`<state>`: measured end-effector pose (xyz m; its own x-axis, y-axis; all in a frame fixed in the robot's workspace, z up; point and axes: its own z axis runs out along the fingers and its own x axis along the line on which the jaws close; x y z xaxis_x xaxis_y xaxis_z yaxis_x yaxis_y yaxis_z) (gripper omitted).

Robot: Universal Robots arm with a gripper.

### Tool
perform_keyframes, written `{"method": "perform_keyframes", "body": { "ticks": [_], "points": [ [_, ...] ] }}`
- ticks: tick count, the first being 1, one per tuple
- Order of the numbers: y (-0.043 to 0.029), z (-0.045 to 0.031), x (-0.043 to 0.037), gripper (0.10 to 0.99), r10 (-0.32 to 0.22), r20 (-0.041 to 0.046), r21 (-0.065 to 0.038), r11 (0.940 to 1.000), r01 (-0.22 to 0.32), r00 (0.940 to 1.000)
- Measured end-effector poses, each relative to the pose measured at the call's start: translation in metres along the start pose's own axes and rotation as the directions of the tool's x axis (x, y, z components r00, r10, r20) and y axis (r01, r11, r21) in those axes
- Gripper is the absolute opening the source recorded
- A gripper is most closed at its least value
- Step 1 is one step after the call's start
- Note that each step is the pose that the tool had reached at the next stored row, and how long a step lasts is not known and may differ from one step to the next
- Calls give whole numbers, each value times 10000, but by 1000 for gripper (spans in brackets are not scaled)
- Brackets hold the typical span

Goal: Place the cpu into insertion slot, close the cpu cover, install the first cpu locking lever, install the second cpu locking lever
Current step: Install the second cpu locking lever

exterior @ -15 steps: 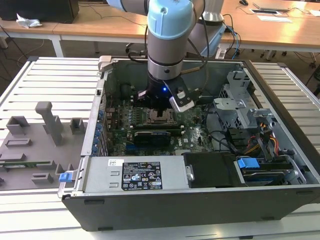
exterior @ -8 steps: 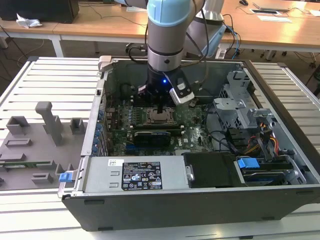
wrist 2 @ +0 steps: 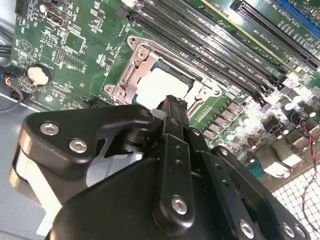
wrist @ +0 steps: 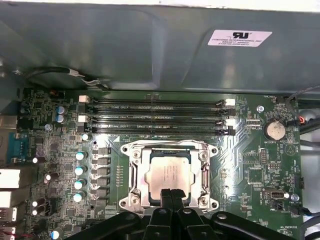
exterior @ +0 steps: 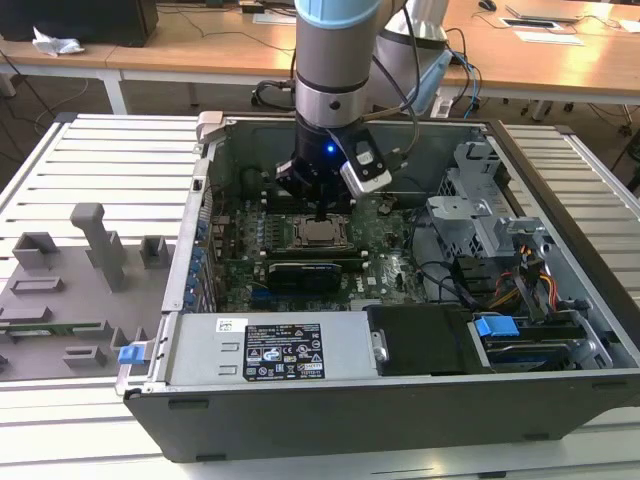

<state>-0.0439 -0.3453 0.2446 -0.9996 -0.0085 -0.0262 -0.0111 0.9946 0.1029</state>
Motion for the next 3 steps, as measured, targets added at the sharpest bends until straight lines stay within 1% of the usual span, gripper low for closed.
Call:
{"method": "perform_keyframes", "body": {
  "ticks": [3],
  "points": [
    [3, 1, 0, 106, 0, 0, 0, 10000, 0, 10000]
  ]
}}
